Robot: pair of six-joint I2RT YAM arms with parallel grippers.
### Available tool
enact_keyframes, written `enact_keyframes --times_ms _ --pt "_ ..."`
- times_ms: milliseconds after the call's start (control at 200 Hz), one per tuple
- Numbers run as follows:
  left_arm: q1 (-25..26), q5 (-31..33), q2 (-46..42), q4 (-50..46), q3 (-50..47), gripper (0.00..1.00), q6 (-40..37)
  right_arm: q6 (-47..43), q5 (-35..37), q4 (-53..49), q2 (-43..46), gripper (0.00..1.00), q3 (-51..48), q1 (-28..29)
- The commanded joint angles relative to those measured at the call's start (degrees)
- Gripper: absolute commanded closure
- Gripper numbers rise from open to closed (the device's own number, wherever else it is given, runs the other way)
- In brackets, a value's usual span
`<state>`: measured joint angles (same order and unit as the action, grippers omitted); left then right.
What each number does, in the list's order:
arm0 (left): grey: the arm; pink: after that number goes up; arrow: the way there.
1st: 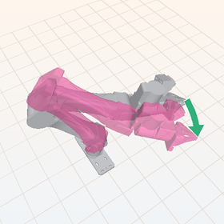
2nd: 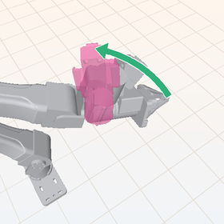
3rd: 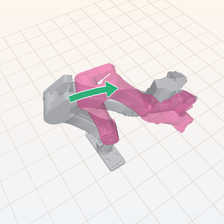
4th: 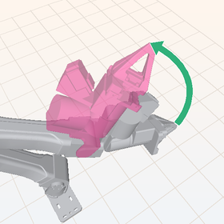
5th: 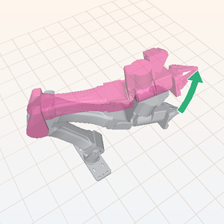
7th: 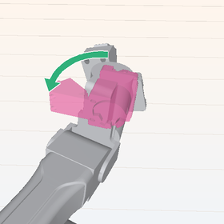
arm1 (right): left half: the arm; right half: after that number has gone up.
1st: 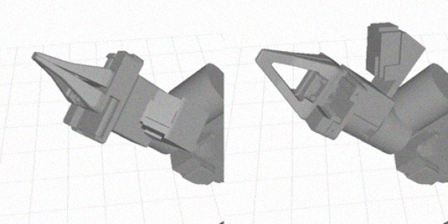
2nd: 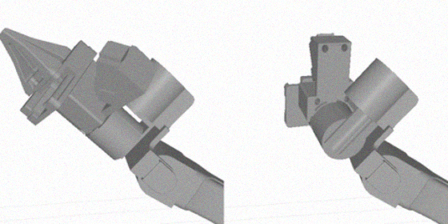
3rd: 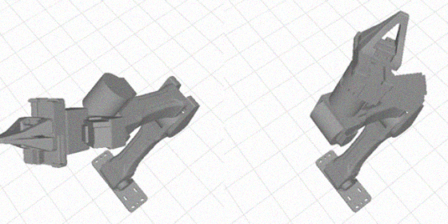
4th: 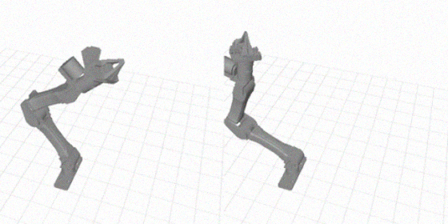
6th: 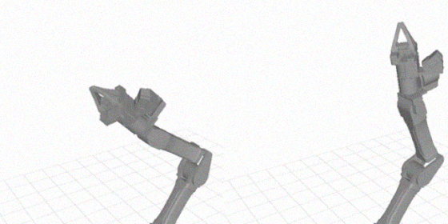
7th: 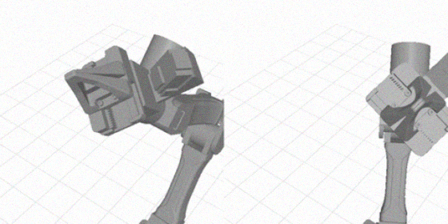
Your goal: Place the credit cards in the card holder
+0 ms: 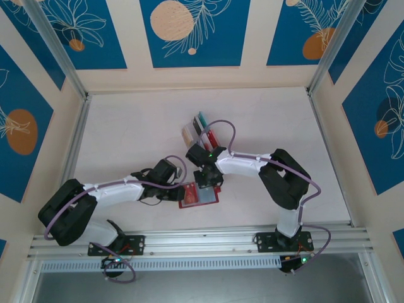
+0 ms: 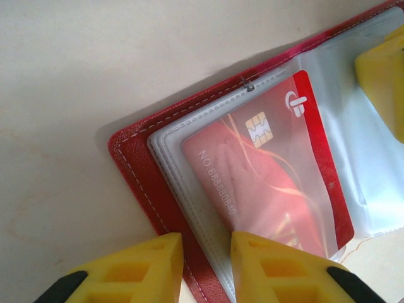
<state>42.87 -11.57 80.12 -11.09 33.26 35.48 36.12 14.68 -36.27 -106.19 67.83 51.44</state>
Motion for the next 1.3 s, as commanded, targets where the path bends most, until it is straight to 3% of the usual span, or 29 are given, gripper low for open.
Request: enact_keyframes --times_ms 0,195,415,685,960,1090,1290 --pt "0.22 -0.64 2.74 0.35 -1.09 0.74 -0.33 0.88 0.14 -3.05 -1.53 0.97 -0.85 0.91" --pt "0.37 -0.82 3.03 1.6 -1.66 0.74 0.46 0.38 0.12 -5.21 0.89 1.0 1.48 1.97" --pt "0.92 -0.96 3.2 2.85 -1.9 0.74 1.45 0.83 -7.38 -3.23 2.3 1.0 2.79 1.44" --pt "1.16 -1.72 3.12 4.24 -1.9 0.73 2.92 6.11 -19.82 6.41 1.75 0.68 0.24 -0.55" --pt "1.19 -1.7 3.02 4.7 -1.96 0.74 3.58 10.75 -23.74 13.13 6.78 0.51 -6.24 -1.39" --pt "1.16 -1.79 3.2 4.89 -2.14 0.73 3.87 11.52 -27.8 13.48 8.02 0.49 -8.74 -1.02" --pt "1.08 -1.52 3.1 4.89 -2.25 0.73 3.71 14.06 -20.93 9.05 11.0 0.49 -13.6 1.34"
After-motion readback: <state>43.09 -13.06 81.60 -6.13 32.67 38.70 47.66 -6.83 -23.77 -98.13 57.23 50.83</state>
